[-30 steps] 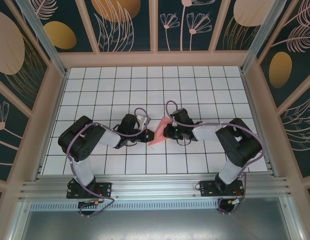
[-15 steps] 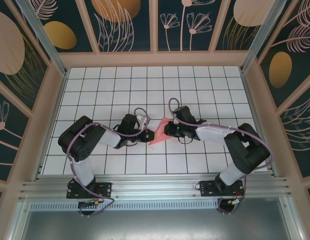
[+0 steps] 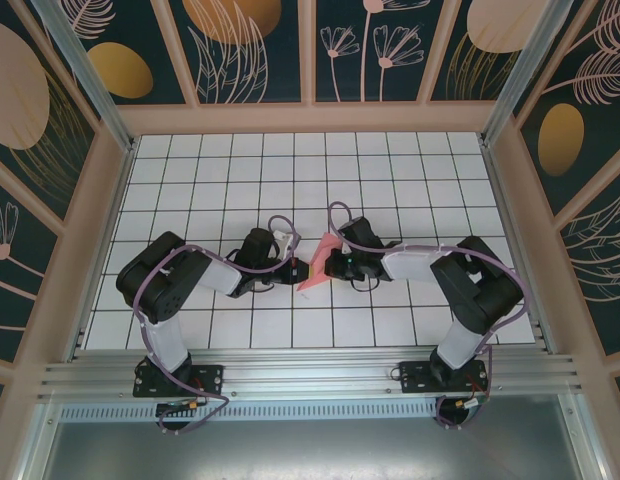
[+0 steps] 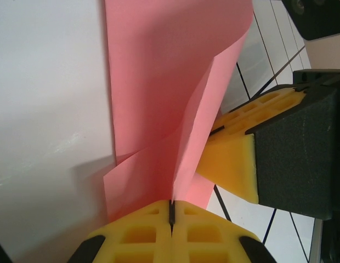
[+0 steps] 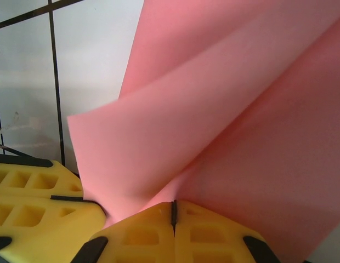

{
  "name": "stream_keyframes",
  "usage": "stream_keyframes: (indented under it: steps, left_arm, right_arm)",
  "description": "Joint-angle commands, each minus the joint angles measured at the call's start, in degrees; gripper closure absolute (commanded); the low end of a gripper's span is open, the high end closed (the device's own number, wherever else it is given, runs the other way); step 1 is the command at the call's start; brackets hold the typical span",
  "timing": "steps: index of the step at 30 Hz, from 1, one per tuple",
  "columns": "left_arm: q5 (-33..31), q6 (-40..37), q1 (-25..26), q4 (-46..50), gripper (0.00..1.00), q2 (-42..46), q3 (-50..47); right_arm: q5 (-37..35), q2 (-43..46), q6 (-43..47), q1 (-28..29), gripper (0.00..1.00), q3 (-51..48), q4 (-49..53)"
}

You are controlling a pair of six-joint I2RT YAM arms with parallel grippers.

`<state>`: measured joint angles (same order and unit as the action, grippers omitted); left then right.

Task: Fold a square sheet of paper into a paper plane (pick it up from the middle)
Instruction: Fourth fold the wing at the center of the table.

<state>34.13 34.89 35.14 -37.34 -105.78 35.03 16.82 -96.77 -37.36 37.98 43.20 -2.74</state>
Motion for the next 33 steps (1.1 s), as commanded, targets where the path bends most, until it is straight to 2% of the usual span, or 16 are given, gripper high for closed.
stream_keyframes:
  steps: [1, 10, 25, 33]
  left_arm:
    - [-0.31, -2.22, -0.66, 3.37, 1.00, 0.79, 1.08]
    - [-0.19, -4.17, -0.76, 6.02, 1.00, 1.79, 2.76]
    - [2.76, -3.33, -2.35, 4.30, 1.00, 2.68, 2.15]
    - [3.44, -3.12, -2.35, 4.34, 1.00, 0.36, 2.24]
  right_arm:
    - [-1.64, -2.67, 2.15, -0.32, 0.94, 0.66, 2.94]
    - [0.22, -2.66, 5.02, -0.86, 0.94, 0.84, 3.95]
    - [0.22, -2.92, 5.37, -1.13, 0.94, 0.92, 3.83]
    - [0.09, -2.64, 5.50, -1.16, 0.94, 1.53, 4.41]
